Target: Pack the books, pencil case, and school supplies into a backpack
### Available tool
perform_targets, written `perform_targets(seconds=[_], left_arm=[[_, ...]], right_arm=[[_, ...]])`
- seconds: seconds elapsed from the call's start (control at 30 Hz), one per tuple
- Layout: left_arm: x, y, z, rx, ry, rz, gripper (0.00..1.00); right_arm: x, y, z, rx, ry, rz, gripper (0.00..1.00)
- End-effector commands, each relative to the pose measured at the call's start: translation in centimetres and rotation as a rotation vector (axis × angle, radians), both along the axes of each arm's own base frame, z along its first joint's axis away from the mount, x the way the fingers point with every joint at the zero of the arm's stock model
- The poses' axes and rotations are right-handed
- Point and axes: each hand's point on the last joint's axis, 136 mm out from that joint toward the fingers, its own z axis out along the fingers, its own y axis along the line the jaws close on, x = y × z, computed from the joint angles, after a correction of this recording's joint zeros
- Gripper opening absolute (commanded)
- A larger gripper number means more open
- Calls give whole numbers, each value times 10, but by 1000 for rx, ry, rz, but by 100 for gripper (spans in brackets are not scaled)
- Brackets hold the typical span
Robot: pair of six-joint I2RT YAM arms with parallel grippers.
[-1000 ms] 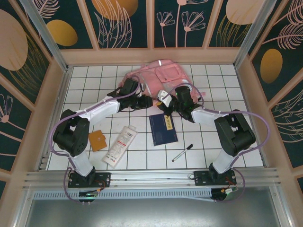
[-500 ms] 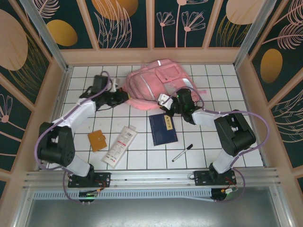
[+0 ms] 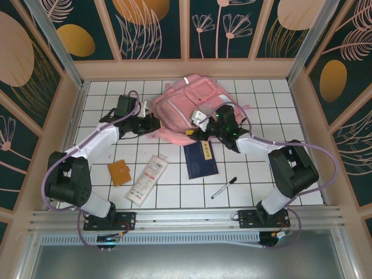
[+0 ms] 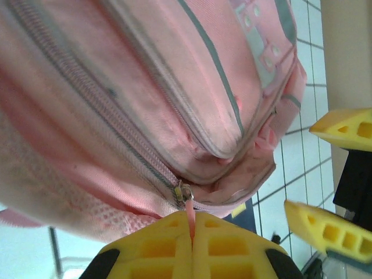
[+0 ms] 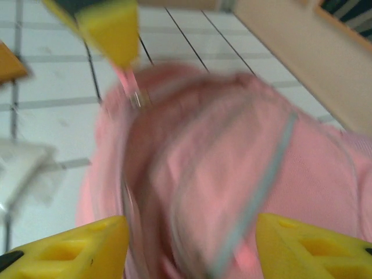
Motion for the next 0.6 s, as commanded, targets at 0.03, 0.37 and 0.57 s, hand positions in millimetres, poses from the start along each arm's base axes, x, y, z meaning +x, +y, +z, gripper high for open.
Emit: perform_targets(seconds=[0.03, 0.37, 0.57], left_arm=[[-2, -22, 20, -109, -21, -35, 0], [24, 12, 52, -82, -78, 102, 0], [59, 115, 32, 202, -156, 309, 0]], right_arm=[[5, 44, 5, 111, 48, 25, 58], [18, 22, -35, 33, 18, -71, 0], [6, -14, -36, -56, 1, -78, 0]])
